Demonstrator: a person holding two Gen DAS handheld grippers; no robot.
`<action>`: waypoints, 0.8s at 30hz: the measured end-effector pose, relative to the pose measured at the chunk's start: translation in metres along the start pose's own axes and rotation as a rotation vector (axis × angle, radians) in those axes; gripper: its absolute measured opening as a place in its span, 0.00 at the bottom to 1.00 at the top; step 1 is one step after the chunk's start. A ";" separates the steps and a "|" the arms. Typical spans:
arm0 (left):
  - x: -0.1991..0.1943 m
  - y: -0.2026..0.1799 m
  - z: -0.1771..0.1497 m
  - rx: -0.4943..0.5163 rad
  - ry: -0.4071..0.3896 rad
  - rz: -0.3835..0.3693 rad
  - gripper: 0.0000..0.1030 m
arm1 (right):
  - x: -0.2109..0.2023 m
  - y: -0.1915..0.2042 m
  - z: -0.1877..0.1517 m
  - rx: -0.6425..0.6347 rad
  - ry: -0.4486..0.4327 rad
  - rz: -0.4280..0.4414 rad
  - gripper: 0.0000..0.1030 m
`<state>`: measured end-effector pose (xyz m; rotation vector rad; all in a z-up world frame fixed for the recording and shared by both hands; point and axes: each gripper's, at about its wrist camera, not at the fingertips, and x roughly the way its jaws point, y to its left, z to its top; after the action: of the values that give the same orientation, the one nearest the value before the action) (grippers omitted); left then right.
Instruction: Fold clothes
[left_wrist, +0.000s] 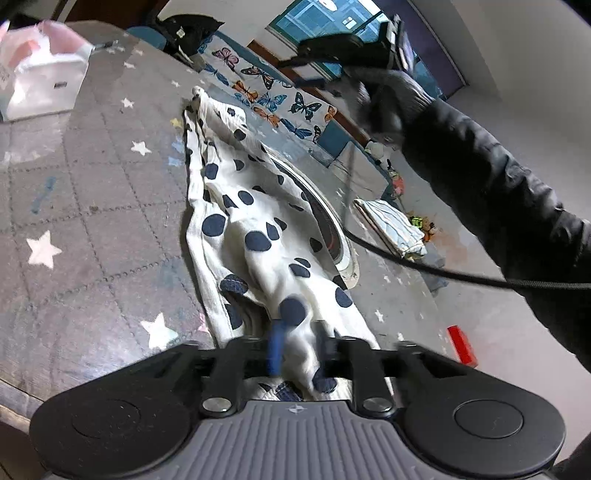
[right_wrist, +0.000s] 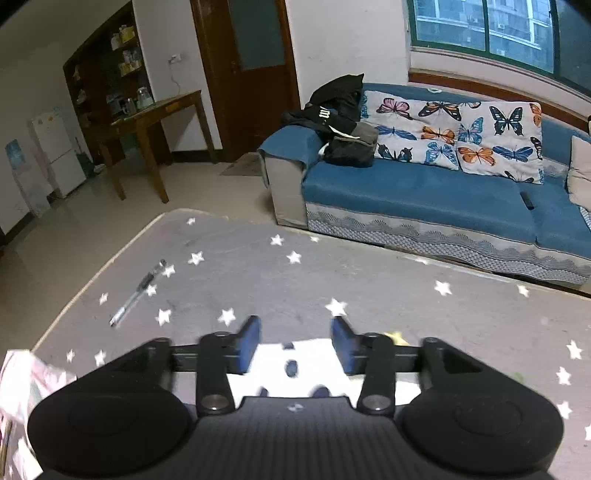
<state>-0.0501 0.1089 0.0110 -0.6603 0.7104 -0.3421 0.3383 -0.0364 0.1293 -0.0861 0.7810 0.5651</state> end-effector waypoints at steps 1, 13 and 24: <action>-0.001 -0.002 0.000 0.011 -0.006 0.011 0.38 | -0.006 -0.003 -0.003 -0.012 0.002 -0.001 0.51; -0.019 -0.015 -0.001 0.094 -0.066 0.105 0.65 | -0.068 -0.016 -0.057 -0.142 0.035 0.022 0.67; -0.023 -0.010 0.027 0.108 -0.175 0.247 0.86 | -0.128 0.016 -0.140 -0.346 0.107 0.106 0.67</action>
<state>-0.0484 0.1244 0.0438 -0.4867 0.5936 -0.0931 0.1672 -0.1188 0.1192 -0.3985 0.7886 0.7983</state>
